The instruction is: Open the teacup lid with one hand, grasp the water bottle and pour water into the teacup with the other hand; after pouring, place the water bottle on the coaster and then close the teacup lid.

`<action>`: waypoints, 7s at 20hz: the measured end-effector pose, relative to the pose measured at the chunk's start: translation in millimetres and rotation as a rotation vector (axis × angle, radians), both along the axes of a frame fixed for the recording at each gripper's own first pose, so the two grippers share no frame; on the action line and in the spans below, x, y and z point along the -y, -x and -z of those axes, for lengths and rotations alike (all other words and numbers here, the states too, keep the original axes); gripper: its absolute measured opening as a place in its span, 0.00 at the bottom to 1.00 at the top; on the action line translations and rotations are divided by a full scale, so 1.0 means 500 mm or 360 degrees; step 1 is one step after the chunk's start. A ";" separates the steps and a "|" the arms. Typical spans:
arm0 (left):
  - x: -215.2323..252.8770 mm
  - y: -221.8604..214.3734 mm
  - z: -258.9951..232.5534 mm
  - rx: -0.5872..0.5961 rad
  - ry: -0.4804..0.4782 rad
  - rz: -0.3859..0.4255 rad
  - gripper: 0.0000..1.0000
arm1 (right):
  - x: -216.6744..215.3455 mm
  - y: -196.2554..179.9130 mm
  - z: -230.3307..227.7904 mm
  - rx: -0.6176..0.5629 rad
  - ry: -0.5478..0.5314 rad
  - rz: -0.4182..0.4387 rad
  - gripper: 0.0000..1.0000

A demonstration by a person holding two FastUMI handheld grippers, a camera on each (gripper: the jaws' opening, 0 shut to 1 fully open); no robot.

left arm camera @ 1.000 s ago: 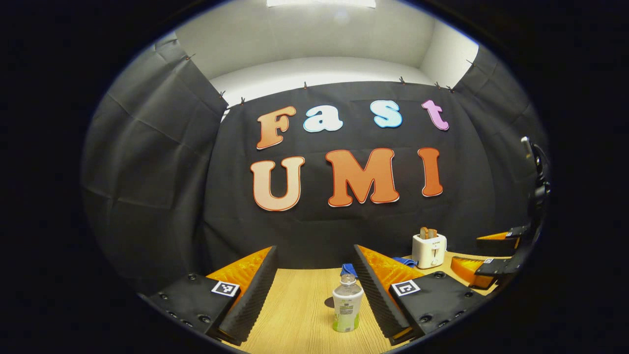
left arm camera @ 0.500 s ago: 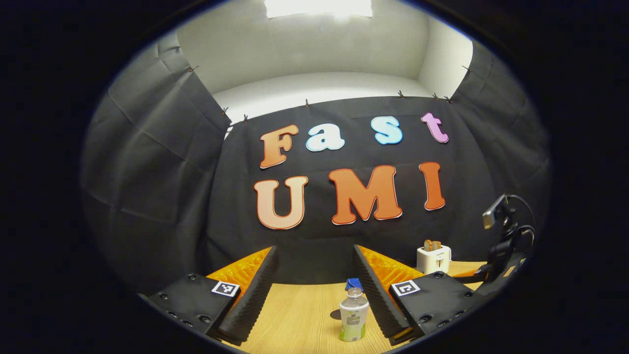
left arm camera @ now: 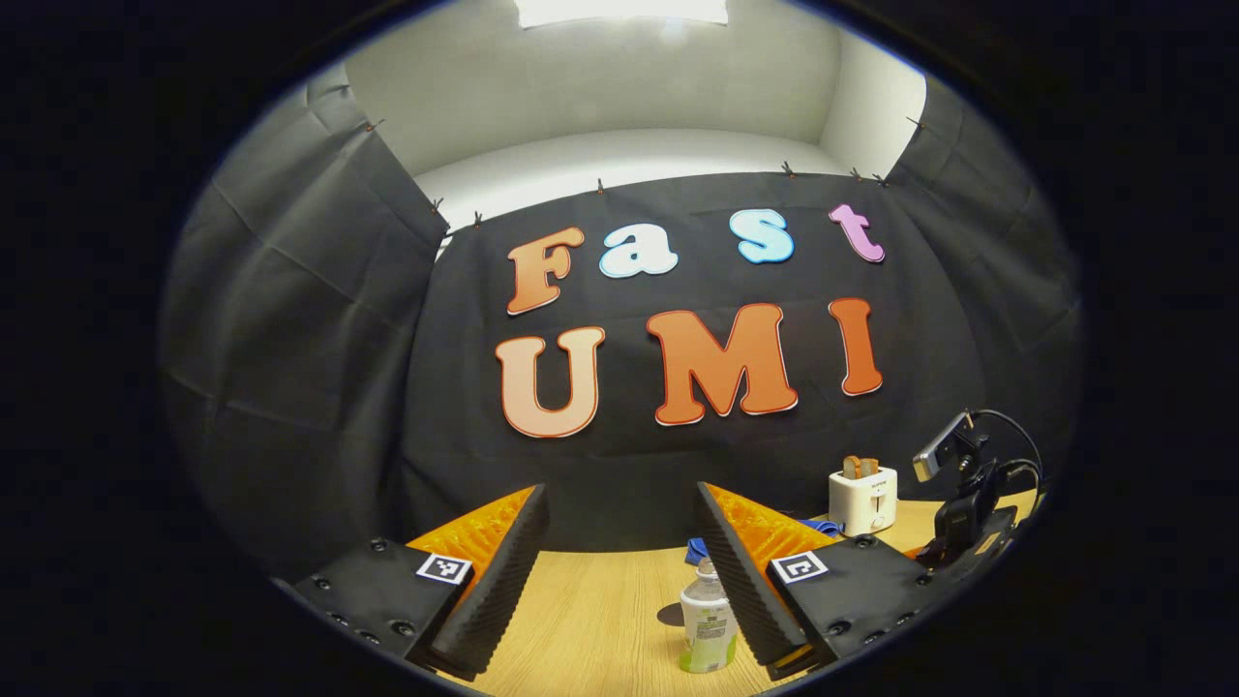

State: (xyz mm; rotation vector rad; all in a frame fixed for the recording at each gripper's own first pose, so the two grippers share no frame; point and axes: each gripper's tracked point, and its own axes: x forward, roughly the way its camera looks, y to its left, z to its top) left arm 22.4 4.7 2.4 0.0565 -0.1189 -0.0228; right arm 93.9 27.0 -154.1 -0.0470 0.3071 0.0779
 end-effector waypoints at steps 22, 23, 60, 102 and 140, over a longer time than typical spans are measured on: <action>0.061 -0.016 0.152 -0.0326 0.0079 0.0163 0.96 | 0.035 -0.017 -0.037 0.0047 -0.0258 0.0084 0.19; 0.068 -0.017 0.162 -0.0352 0.0093 0.0180 0.95 | 0.039 -0.014 -0.050 0.0057 -0.0277 0.0079 0.19; 0.150 -0.056 0.404 -0.0839 -0.0119 0.0193 0.65 | 0.178 0.045 -0.190 0.0310 -0.0321 0.0239 0.19; 0.179 -0.097 0.324 -0.0306 -0.2478 0.0389 0.55 | 0.290 0.090 -0.166 0.0340 -0.0369 0.0343 0.19; 0.235 -0.130 0.211 0.0138 -0.3209 0.0319 0.55 | 0.299 0.099 -0.166 0.0347 -0.0423 0.0339 0.19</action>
